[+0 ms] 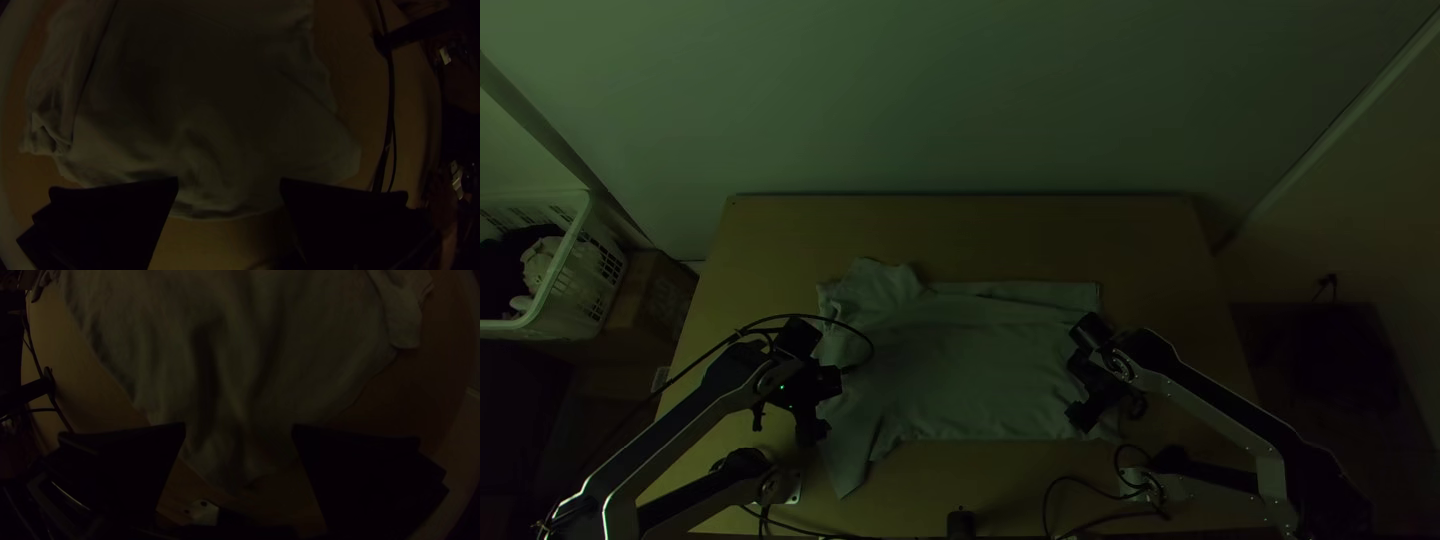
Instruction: Fold the t-shirt
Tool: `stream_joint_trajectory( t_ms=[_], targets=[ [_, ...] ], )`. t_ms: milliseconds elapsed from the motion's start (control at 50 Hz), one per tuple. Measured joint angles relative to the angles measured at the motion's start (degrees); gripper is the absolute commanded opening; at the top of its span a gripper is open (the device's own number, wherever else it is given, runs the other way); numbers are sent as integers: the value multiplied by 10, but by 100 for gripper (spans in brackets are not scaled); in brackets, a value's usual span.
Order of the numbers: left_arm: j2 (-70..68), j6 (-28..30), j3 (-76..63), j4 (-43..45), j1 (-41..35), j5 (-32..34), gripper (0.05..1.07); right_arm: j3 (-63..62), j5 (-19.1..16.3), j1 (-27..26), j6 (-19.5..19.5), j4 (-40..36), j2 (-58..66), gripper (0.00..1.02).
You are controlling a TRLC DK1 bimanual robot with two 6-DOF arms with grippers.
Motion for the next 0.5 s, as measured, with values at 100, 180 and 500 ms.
stream_joint_trajectory(
  t_ms=[100,180,500],
  targets=[
    [0,-2,-13,9,-5,-6,103,0,0,10,0,-13,0,97],
    [0,-2,-19,18,-5,-10,103,0,0,20,0,-21,0,97],
    [0,-3,-34,39,-7,-22,102,0,0,32,2,-35,55,95]
  ],
)
